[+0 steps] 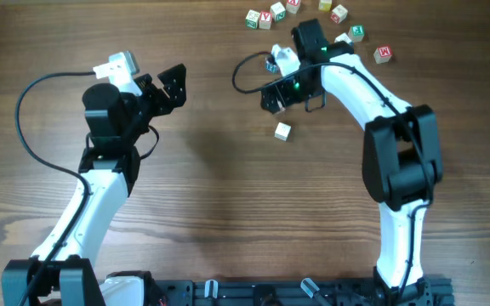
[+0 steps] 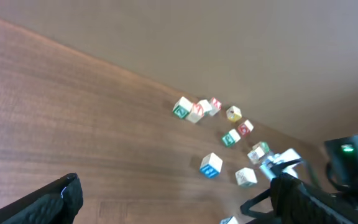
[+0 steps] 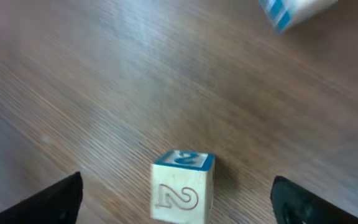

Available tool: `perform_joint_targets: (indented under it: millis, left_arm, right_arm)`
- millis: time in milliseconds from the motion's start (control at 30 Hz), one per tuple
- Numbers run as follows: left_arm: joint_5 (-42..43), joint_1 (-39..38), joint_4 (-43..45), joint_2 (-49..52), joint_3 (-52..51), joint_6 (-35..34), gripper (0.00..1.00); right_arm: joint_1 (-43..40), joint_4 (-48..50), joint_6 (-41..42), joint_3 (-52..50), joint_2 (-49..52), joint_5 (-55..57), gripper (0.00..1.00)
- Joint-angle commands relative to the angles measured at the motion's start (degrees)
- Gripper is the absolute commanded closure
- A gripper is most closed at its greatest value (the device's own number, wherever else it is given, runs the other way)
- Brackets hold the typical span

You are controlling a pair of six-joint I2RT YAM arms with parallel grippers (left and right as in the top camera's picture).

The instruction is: Form a circle

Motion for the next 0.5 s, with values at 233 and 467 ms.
perform_joint_targets:
  millis: [233,467]
  left_arm:
    - [3.1,-11.2,-21.9,26.6,38.2,18.2,0.00]
    - [2.4,-18.3,-21.6,36.8,44.7,31.3,0.00]
  right_arm:
    - [-9.6,-4.9,24.9,0.3,-21.9,19.7,0.00]
    - [-21.7,-10.1,27.1,0.2,-21.9,11.5,0.01]
